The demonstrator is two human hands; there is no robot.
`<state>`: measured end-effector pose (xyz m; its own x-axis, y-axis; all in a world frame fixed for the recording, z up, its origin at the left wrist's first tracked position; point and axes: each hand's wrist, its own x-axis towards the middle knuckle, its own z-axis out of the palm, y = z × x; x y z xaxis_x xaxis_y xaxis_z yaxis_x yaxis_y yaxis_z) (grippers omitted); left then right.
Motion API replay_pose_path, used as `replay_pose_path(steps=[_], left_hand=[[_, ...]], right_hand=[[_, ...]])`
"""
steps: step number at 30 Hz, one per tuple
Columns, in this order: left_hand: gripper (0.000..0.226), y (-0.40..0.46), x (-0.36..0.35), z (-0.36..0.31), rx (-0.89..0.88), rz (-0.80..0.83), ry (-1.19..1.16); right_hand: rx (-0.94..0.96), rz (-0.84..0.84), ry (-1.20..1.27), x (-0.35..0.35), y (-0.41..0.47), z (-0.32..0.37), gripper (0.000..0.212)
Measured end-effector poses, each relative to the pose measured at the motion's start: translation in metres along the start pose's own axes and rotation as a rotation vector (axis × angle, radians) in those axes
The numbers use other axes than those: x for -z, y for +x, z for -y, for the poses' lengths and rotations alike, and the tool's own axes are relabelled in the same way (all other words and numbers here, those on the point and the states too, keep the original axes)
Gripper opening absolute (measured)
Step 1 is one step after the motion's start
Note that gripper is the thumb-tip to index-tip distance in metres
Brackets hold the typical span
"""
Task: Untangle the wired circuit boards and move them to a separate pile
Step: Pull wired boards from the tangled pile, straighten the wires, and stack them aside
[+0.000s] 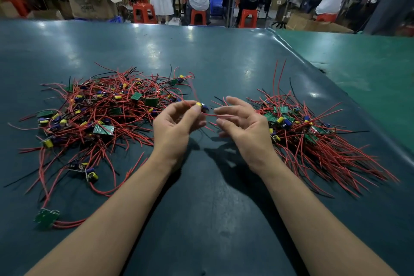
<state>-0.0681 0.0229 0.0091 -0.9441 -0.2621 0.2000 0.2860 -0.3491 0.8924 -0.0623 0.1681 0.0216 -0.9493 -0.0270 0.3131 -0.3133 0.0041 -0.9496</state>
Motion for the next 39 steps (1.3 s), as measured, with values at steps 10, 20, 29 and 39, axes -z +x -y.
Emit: replay_pose_path(steps=[10, 20, 29, 39], left_hand=[[0.012, -0.001, -0.002, -0.012, 0.127, 0.085, -0.238], [0.02, -0.005, -0.002, -0.01, 0.23, 0.251, -0.06], [0.013, -0.006, -0.004, -0.01, 0.235, 0.241, 0.046], [0.05, -0.014, -0.002, 0.0, 0.094, 0.47, 0.139]], right_hand=[[-0.399, 0.18, 0.255, -0.002, 0.001, 0.003, 0.026], [-0.354, 0.048, 0.468, 0.0, 0.004, 0.003, 0.019], [-0.277, 0.088, 0.253, 0.005, 0.002, 0.002, 0.014], [-0.376, -0.117, 0.391, 0.004, 0.006, 0.003, 0.016]])
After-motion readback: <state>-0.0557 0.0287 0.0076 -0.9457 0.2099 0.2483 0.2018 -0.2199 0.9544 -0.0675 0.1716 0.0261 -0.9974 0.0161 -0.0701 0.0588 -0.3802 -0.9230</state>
